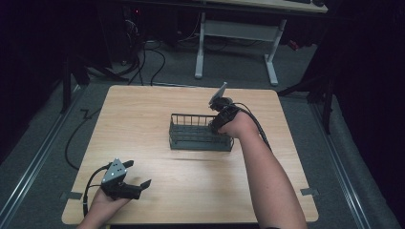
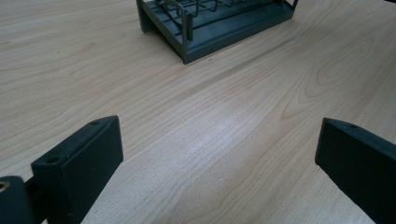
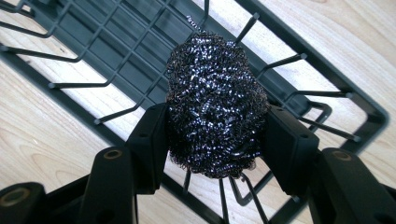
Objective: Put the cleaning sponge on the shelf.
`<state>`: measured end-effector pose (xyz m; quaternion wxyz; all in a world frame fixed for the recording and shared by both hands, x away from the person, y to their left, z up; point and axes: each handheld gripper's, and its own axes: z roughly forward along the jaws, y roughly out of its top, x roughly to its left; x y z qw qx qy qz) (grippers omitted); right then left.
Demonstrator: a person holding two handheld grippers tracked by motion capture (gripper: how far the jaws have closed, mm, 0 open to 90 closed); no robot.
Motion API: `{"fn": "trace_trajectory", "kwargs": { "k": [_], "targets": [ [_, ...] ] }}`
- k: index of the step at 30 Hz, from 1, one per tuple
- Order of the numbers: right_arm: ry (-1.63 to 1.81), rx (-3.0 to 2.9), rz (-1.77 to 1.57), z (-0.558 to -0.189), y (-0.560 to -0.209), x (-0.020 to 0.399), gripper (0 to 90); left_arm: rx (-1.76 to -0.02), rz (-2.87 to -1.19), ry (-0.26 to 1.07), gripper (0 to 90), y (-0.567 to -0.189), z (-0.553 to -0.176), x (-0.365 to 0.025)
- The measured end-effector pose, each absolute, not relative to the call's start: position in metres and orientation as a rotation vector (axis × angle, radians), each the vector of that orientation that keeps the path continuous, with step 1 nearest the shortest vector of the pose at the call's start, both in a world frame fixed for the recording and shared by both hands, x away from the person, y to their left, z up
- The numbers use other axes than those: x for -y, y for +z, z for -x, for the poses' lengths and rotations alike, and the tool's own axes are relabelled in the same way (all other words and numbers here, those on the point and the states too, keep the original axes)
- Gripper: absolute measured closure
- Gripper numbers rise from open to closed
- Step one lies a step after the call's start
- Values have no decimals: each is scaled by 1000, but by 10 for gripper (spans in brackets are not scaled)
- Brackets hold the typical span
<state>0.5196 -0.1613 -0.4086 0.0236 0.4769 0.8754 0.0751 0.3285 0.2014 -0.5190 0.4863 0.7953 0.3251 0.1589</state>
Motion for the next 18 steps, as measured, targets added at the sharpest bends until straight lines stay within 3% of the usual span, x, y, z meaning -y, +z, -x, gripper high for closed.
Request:
{"fn": "trace_trajectory", "kwargs": {
  "k": [18],
  "targets": [
    [243,-2688,-1535,-523,-428,164,428,-786,-1936,385,15,-519,-329,-201]
  ]
}}
